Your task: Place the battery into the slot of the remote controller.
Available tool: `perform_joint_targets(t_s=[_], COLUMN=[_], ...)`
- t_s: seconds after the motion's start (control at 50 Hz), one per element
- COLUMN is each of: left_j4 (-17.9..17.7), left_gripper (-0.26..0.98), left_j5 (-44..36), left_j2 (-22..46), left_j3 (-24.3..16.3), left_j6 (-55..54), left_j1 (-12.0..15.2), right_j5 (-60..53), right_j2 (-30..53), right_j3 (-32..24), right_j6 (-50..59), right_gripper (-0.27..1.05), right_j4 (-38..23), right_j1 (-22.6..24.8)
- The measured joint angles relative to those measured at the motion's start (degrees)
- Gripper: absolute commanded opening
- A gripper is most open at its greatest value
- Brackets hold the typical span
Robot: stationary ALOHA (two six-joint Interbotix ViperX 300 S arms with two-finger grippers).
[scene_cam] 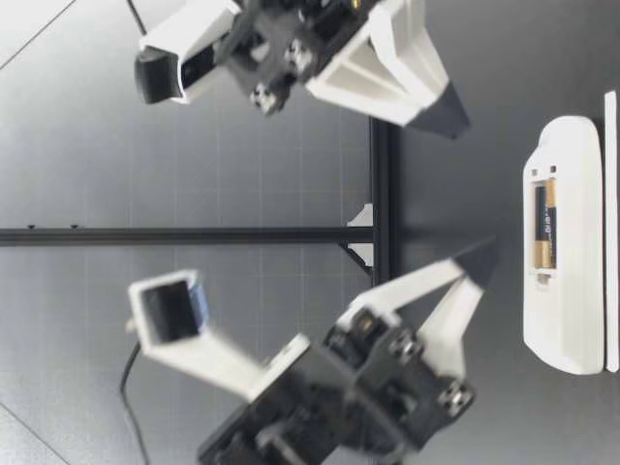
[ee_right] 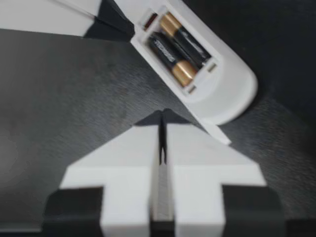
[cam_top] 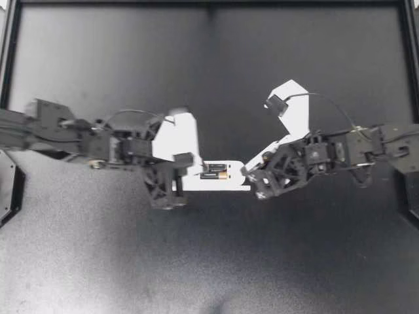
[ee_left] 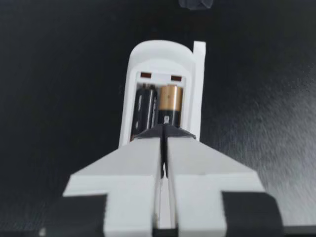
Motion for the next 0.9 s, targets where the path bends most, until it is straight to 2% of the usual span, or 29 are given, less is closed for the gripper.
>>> perform_joint_targets(t_s=[0.3, 0.64, 0.9], left_j4=[0.0, -0.79, -0.97], left_gripper=[-0.13, -0.13, -0.13], left_j5=[0.18, -0.09, 0.44], left_j2=[5.1, 7.65, 7.03], left_j3=[-3.87, -4.66, -4.48], left_j6=[0.0, -1.41, -1.58], left_j1=[-0.09, 0.09, 0.0], right_j5=[0.35, 0.35, 0.35], right_j2=[0.0, -0.09, -0.53], right_j3=[0.79, 1.49, 1.41], right_j6=[0.0, 0.0, -0.09], right_gripper=[-0.13, -0.13, -0.13], right_j4=[-0.88, -1.49, -2.81], right_j1=[0.09, 0.0, 0.0])
